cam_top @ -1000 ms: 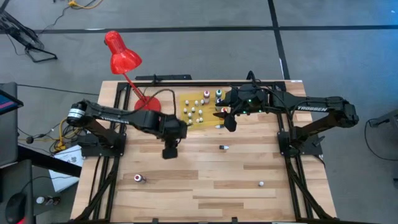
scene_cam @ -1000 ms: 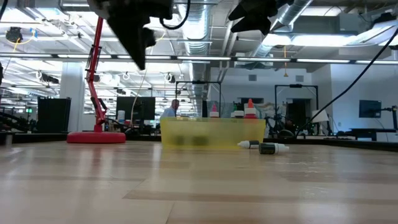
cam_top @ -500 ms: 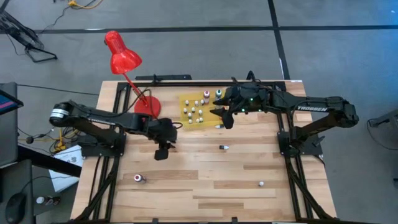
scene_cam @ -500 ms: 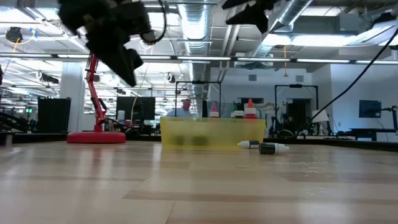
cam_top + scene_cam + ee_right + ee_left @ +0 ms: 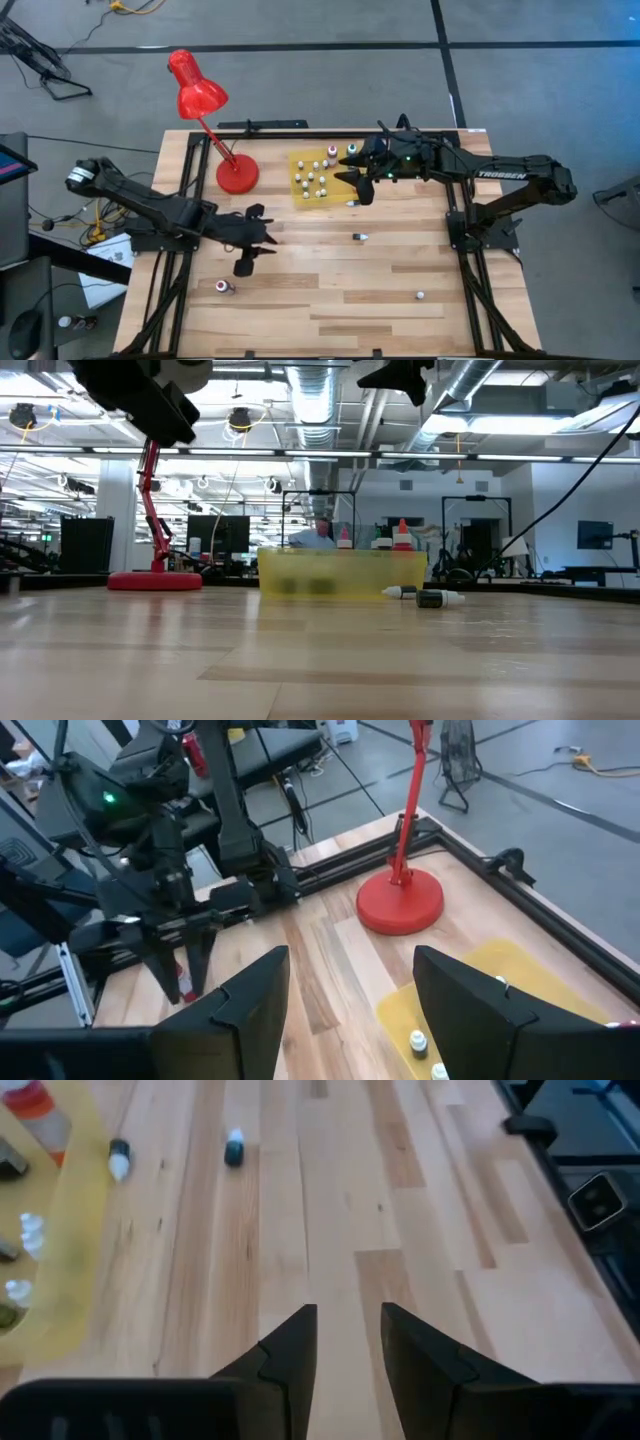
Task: Pick & Place food coloring
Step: Put the large red food coloring bottle into the yellow bin
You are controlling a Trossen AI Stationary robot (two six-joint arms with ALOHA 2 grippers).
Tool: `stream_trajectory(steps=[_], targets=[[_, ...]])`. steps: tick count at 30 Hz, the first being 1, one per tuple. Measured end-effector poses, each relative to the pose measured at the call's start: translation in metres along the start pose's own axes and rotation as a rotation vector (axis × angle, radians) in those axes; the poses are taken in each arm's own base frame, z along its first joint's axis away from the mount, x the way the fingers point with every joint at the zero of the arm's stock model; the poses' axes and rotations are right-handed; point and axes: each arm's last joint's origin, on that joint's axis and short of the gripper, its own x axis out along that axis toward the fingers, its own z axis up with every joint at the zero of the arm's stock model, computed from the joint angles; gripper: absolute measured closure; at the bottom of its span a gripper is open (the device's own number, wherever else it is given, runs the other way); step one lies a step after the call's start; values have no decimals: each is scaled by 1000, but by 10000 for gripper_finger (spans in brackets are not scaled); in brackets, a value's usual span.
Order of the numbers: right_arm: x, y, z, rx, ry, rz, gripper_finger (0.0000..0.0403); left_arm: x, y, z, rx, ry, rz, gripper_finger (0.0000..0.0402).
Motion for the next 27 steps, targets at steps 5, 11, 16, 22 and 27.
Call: stream_trajectory(steps=[5, 11, 16, 22, 27], targets=[[0, 0, 0, 0, -1, 0, 198, -2, 0, 1, -34, -17, 36, 297], [0, 0, 0, 0, -1, 0, 198, -4, -1, 4, -153, -16, 40, 291], [0, 0, 0, -1, -2, 0, 198, -16, -14, 23, -147, -43, -46, 271], [0, 0, 0, -1, -1, 0, 198, -30, -30, 30, -189, -8, -49, 244], [0, 0, 0, -1, -1, 0, 198, -39, -37, 21, -184, 92, 12, 233]])
